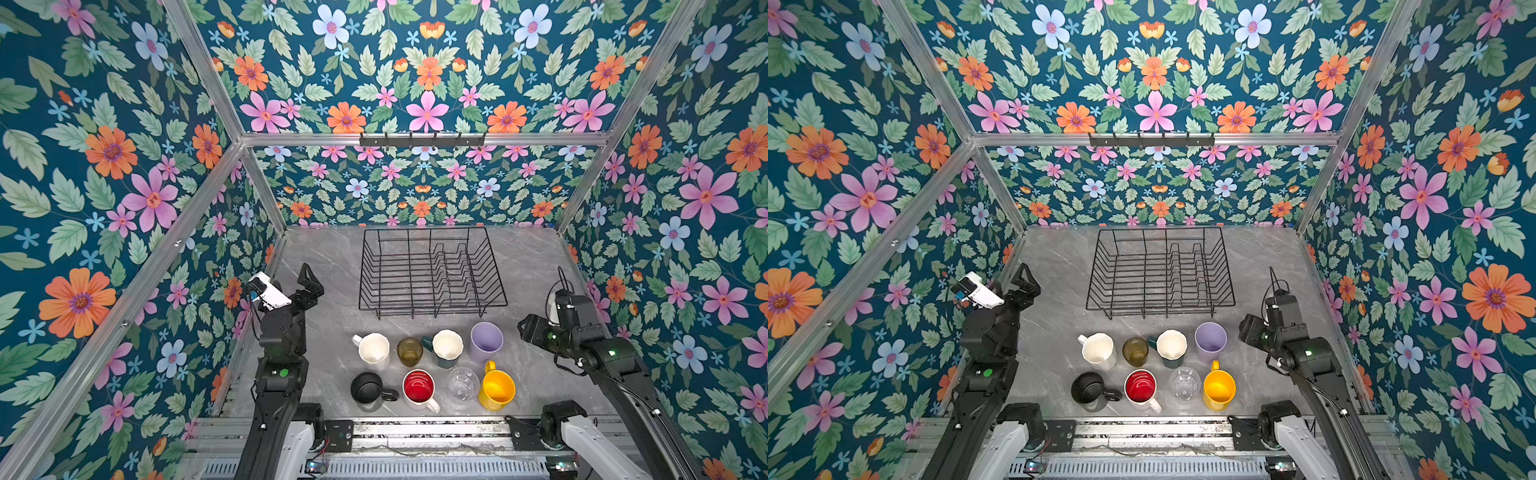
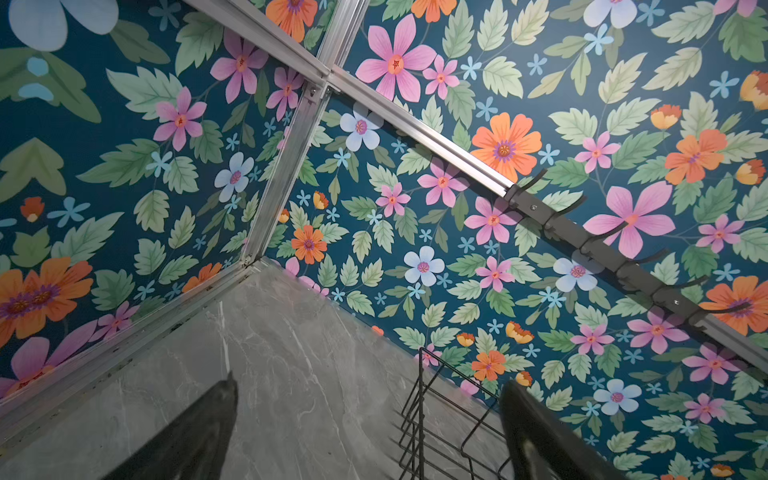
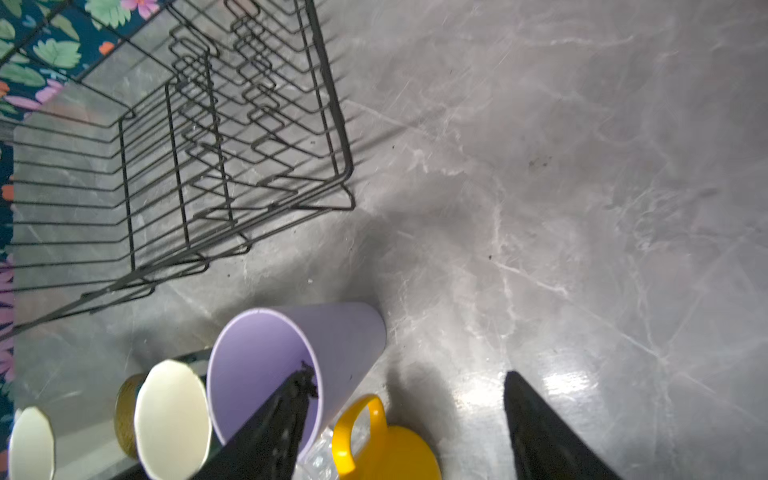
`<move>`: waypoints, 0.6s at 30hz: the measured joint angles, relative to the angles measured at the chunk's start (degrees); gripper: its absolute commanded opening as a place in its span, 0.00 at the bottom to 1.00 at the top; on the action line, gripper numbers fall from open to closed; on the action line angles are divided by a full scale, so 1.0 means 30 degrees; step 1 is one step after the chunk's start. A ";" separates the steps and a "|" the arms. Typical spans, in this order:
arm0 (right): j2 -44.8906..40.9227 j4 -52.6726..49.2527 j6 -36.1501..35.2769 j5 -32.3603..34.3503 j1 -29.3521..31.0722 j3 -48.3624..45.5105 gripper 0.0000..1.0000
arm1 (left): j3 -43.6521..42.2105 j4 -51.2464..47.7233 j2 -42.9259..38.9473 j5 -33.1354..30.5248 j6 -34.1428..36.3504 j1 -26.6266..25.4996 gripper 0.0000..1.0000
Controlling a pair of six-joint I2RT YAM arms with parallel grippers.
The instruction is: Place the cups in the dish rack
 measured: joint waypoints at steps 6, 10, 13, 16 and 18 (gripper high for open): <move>-0.0102 -0.0233 0.0080 -0.1515 0.0277 -0.0386 0.65 | -0.0102 -0.0350 -0.0495 0.0000 -0.0117 0.0000 1.00; 0.0146 -0.0102 0.0393 -0.1792 0.1042 -0.0321 0.64 | -0.0328 -0.0641 -0.0699 0.0000 -0.0459 0.0000 1.00; 0.0707 0.0000 0.0561 -0.1676 0.2404 -0.0102 0.64 | -0.0379 -0.0765 -0.0729 0.0007 -0.0539 0.0000 1.00; 0.1865 0.0197 0.0612 -0.0474 0.4364 0.0291 0.63 | -0.0379 -0.0780 -0.0729 0.0022 -0.0634 0.0000 1.00; 0.2929 0.0459 0.0663 0.0466 0.5595 0.0532 0.61 | -0.0379 -0.0787 -0.0750 0.0029 -0.0787 0.0000 1.00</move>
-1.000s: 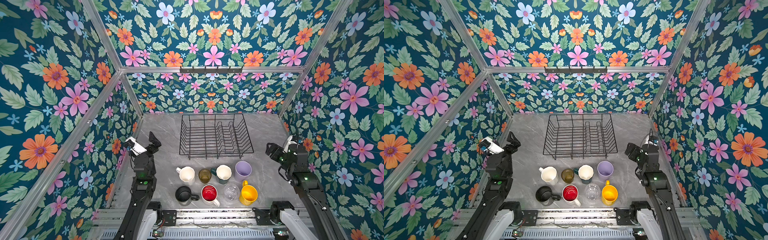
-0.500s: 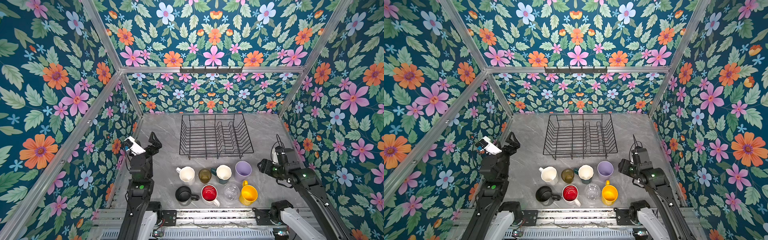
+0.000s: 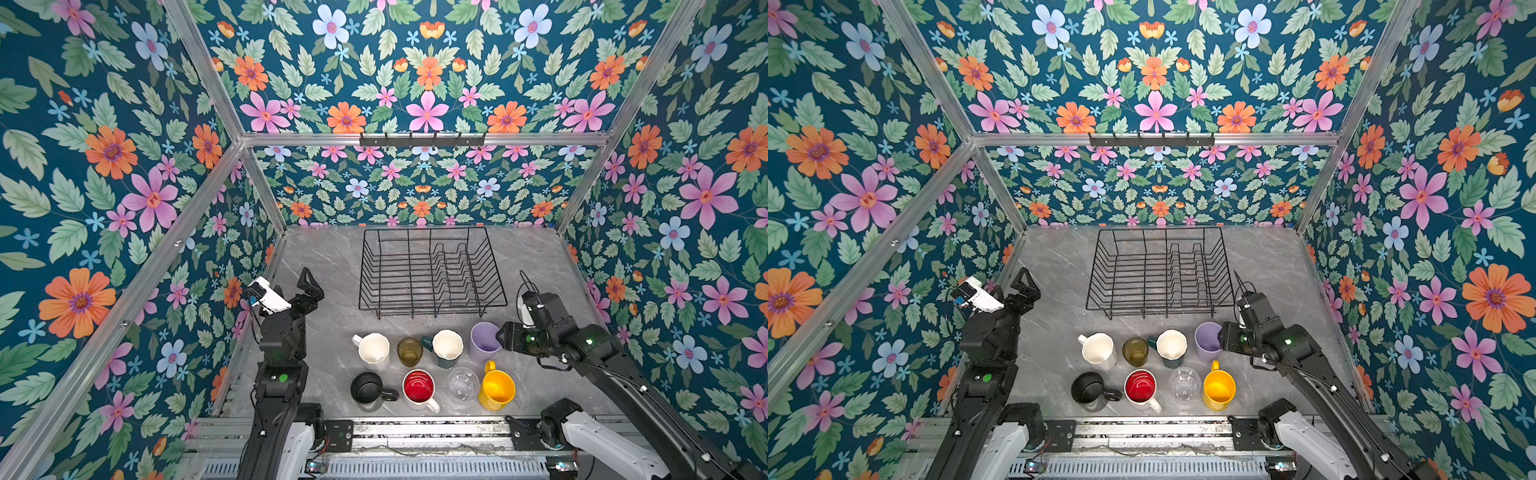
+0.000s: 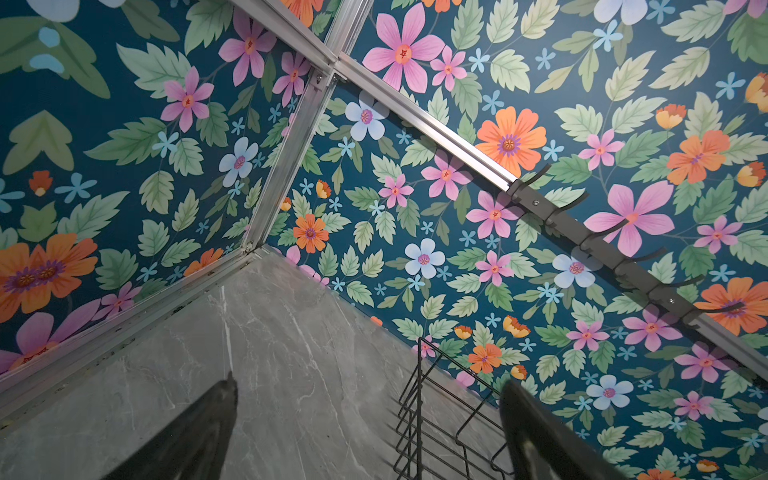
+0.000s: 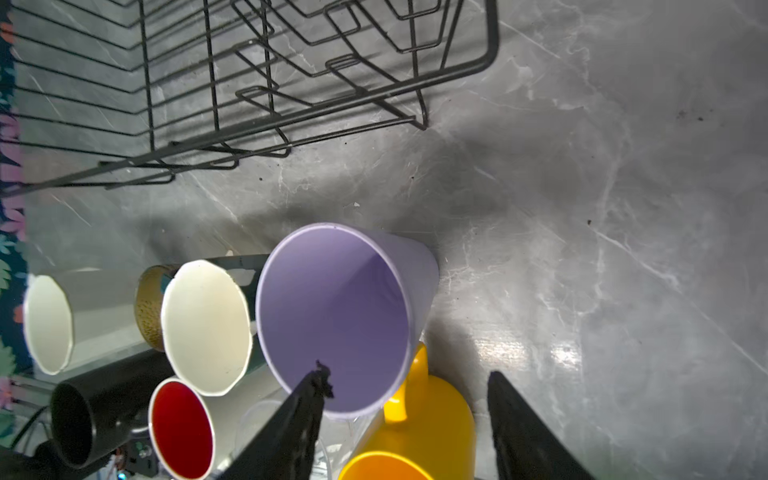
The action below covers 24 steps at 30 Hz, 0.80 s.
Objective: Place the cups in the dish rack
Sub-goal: 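Grasp the lavender cup with the right gripper while the left arm rises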
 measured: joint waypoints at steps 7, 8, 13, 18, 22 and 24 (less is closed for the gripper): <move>0.2047 0.1158 0.0379 0.1785 0.0860 -0.0240 0.50 | 0.0051 -0.0248 -0.0248 0.0073 -0.0168 0.0000 1.00; 0.2164 0.1311 0.0379 0.1938 0.0867 -0.0299 0.48 | 0.0051 -0.0248 -0.0313 0.0080 -0.0168 0.0000 1.00; 0.2623 0.1960 0.0379 0.2535 0.0860 -0.0634 0.34 | -0.0036 -0.0248 -0.0474 0.0073 -0.0219 0.0000 1.00; 0.2732 0.2215 0.0372 0.2849 0.0874 -0.0852 0.14 | -0.0080 -0.0255 -0.0364 0.0073 -0.0226 0.0000 1.00; 0.2550 0.2251 0.0357 0.3060 0.0874 -0.0903 0.04 | -0.0080 -0.0255 -0.0364 0.0066 -0.0226 0.0000 1.00; 0.2419 0.2127 0.0270 0.3300 0.0874 -0.0882 0.00 | -0.0080 -0.0255 -0.0379 0.0066 -0.0226 0.0000 1.00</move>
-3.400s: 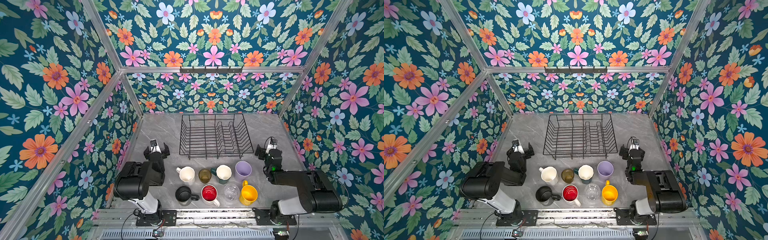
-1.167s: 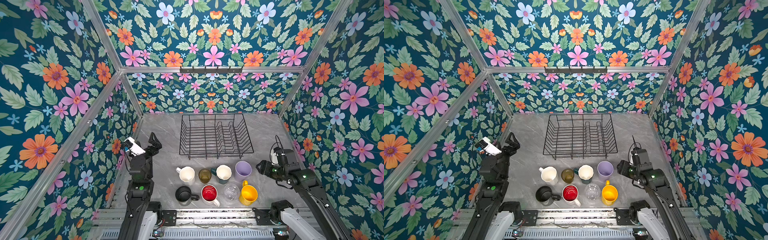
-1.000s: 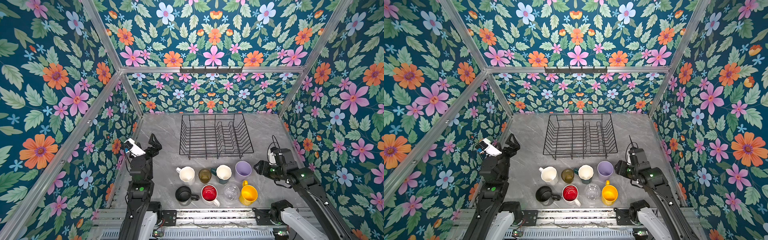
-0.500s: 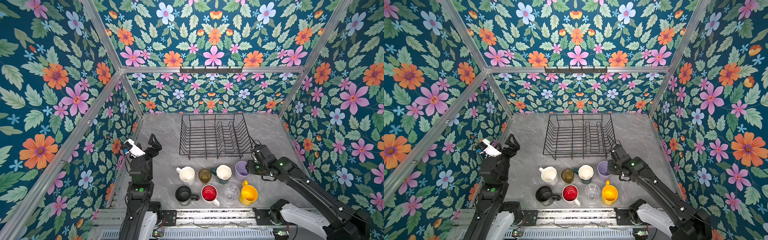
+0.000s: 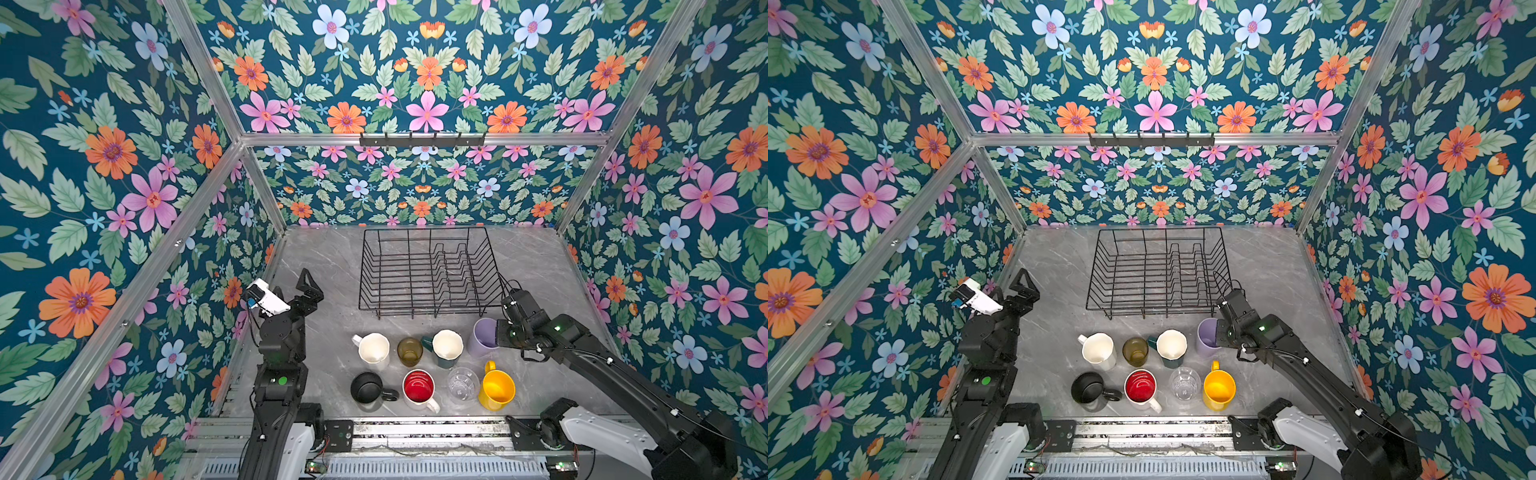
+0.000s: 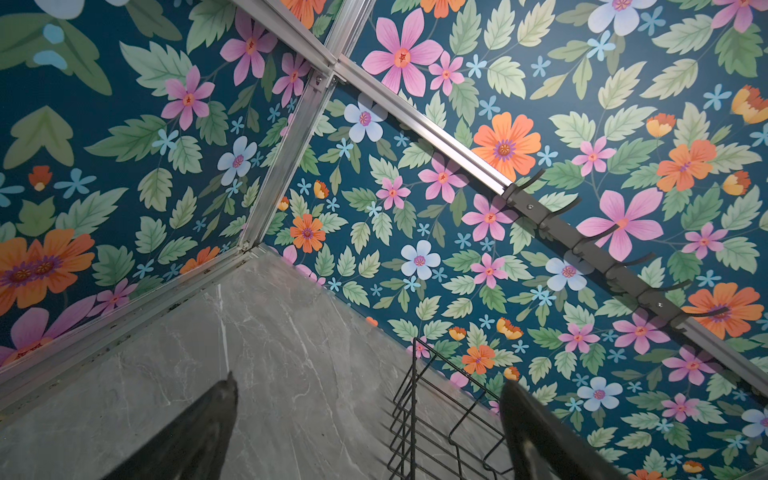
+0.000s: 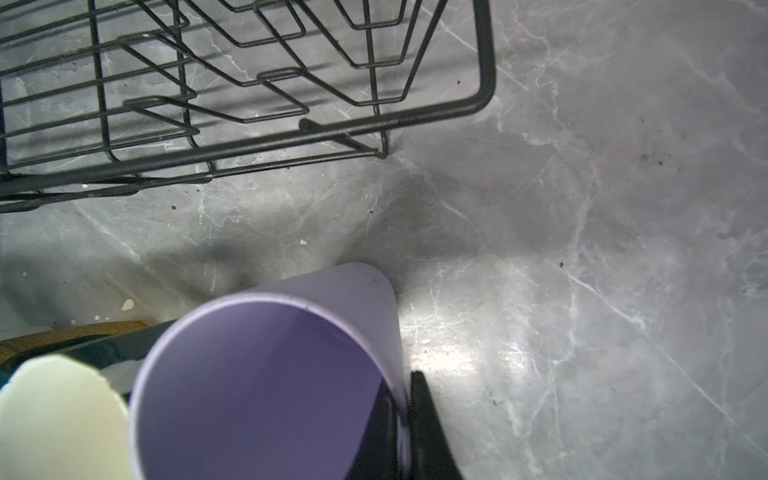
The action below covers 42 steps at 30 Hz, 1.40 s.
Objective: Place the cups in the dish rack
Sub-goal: 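Grasp the lavender cup with the right gripper while the left arm rises, then lift the lavender cup with the right gripper toward the left gripper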
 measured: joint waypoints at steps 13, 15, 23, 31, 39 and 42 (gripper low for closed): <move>-0.2776 -0.3118 -0.0750 0.1035 -0.1064 0.3002 0.00 | 0.0000 0.0036 -0.0219 0.0510 -0.0066 0.0000 1.00; -0.3359 -0.3402 -0.0882 0.0758 -0.1727 0.3563 0.00 | -0.0051 0.0306 -0.0219 0.0940 -0.0058 0.0000 1.00; -0.3592 -0.2142 -0.0692 -0.3832 -0.3257 0.4422 0.00 | -0.0554 0.3126 0.0182 0.5144 0.0044 0.0015 1.00; -0.1872 0.2892 0.1311 -1.0360 -0.4648 0.3891 0.00 | -0.1035 1.0178 0.3147 1.4877 -0.1290 -0.0036 0.99; 0.0219 1.0010 0.4809 -1.6254 -0.5595 0.2878 0.00 | -0.0780 1.7405 0.6579 2.0560 -0.4889 -0.1049 0.98; 0.0969 1.2451 0.5989 -1.7777 -0.5625 0.2856 0.00 | -0.0379 1.7792 0.7308 2.1209 -0.4845 -0.2135 0.98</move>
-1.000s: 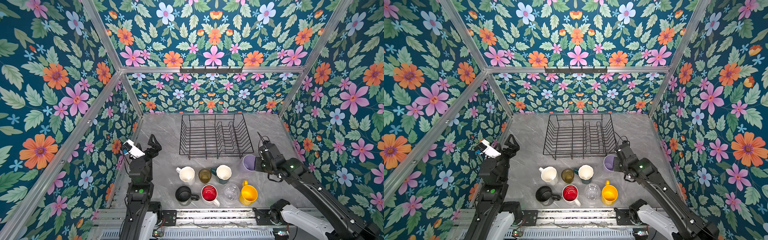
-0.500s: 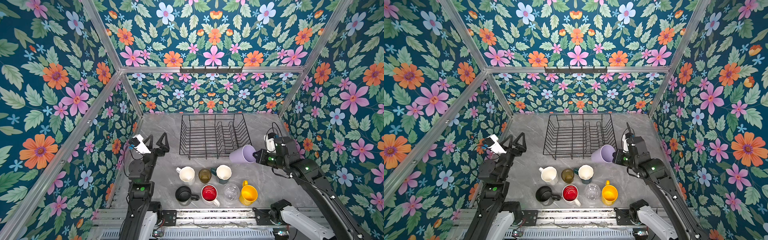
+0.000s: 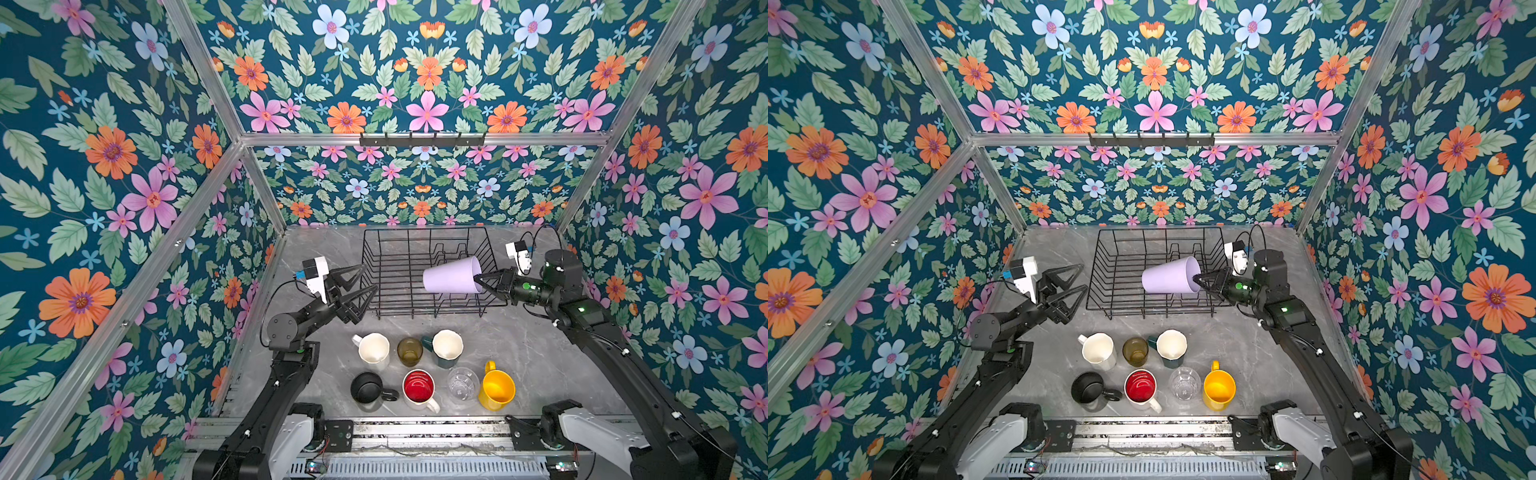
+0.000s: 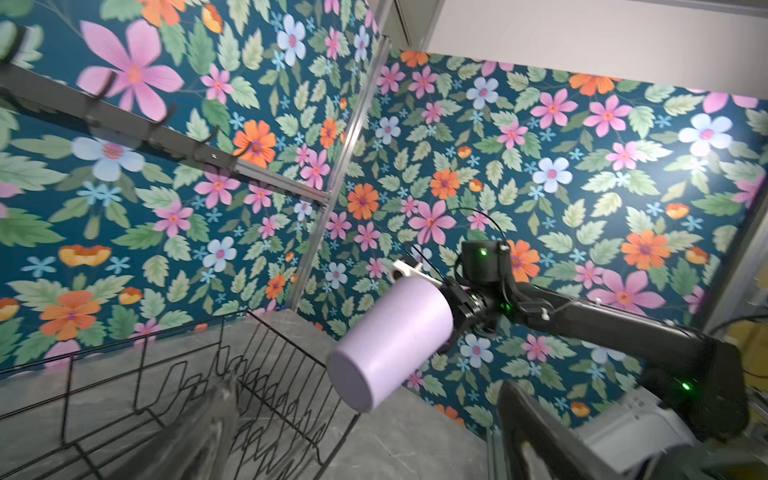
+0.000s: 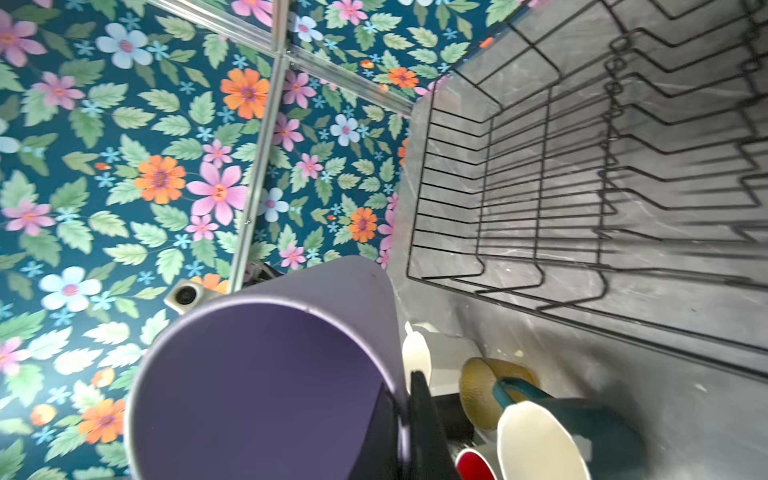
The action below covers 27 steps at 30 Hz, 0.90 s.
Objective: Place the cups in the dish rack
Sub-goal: 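Lift the lavender cup with the right gripper toward the left gripper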
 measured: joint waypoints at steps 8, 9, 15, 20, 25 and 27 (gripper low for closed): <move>0.0619 0.3745 0.1712 -0.2834 0.0000 -0.0095 0.00 | 0.1974 -0.3701 0.1275 -0.0153 0.3861 -0.3636 0.98; 0.0619 0.3971 0.1821 -0.3075 0.0000 -0.0146 0.00 | 0.2208 -0.4182 0.1494 -0.0211 0.4350 -0.3912 0.98; 0.0619 0.5544 0.2725 -0.4218 0.0051 -0.0692 0.00 | 0.2922 -0.5450 0.2514 -0.0277 0.5683 -0.4612 0.99; 0.0641 0.6280 0.3067 -0.4772 0.0226 -0.0794 0.00 | 0.3228 -0.5421 0.3002 -0.0182 0.5901 -0.4860 0.99; 0.0874 0.6739 0.3147 -0.5202 0.0699 -0.0809 0.00 | 0.3228 -0.5173 0.3228 0.0255 0.5858 -0.4932 0.99; 0.1020 0.6878 0.3140 -0.5217 0.1056 -0.0685 0.00 | 0.3206 -0.4816 0.3206 0.0452 0.5748 -0.4940 0.99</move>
